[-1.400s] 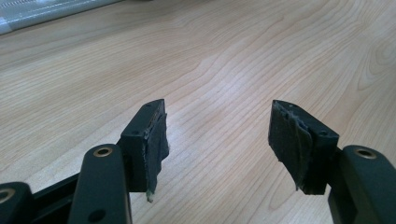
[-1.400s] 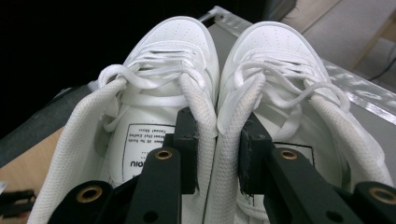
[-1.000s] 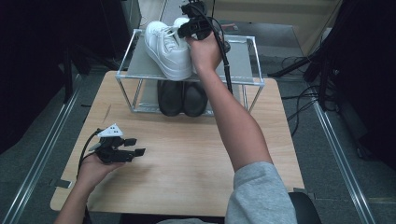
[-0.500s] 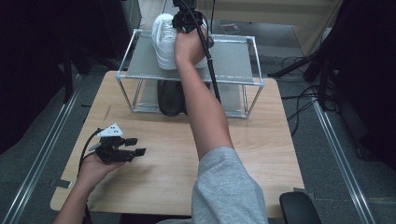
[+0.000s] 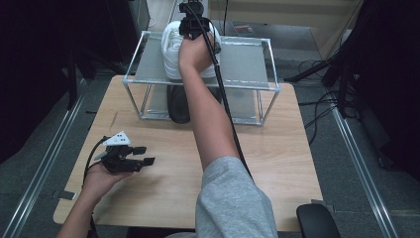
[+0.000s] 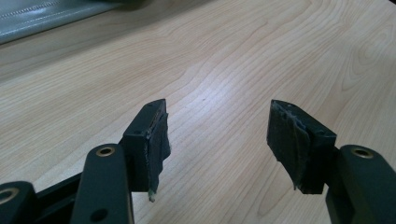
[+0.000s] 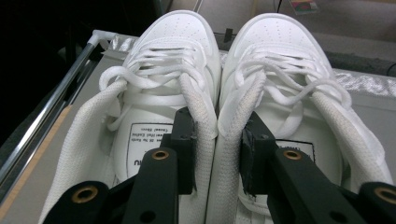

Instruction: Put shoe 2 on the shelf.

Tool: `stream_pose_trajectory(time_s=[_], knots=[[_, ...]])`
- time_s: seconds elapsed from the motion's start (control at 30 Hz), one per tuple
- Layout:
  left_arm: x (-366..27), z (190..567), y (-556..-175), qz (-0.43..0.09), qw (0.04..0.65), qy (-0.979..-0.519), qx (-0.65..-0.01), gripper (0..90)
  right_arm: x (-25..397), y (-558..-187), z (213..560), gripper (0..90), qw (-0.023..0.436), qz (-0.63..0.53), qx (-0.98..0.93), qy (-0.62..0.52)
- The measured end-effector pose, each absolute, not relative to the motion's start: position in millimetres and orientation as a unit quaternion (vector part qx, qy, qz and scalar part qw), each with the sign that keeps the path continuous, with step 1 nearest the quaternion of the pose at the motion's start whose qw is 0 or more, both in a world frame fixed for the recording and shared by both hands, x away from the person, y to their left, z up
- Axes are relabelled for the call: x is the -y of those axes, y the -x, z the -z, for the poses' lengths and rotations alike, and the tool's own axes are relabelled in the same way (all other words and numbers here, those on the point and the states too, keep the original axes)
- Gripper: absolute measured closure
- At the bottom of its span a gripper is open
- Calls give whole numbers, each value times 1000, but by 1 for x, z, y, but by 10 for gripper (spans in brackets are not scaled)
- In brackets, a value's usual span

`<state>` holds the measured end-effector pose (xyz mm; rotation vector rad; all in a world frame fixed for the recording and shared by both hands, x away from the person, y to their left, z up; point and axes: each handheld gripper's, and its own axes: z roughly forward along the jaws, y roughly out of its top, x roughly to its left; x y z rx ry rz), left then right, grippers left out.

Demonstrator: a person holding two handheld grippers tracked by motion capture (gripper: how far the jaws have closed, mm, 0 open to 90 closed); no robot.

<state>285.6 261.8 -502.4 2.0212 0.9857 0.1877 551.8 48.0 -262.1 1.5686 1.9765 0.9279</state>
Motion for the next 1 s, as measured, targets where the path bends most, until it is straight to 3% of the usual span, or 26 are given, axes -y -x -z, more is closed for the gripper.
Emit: stream_pose_trajectory(time_s=[0.37,0.53,0.63,1.0], knots=[[-263,503,-287,-72,430,-808,-396,393,-56,-543,271,619,230,-345,-730,-544],[-261,504,-288,-69,434,-807,-394,393,-45,-545,276,448,197,-376,-732,-533],[-257,505,-290,-67,430,-810,-393,392,-44,-544,276,404,195,-379,-736,-526],[-256,507,-293,-68,422,-812,-397,390,-26,-533,271,331,170,-413,-741,-502]])
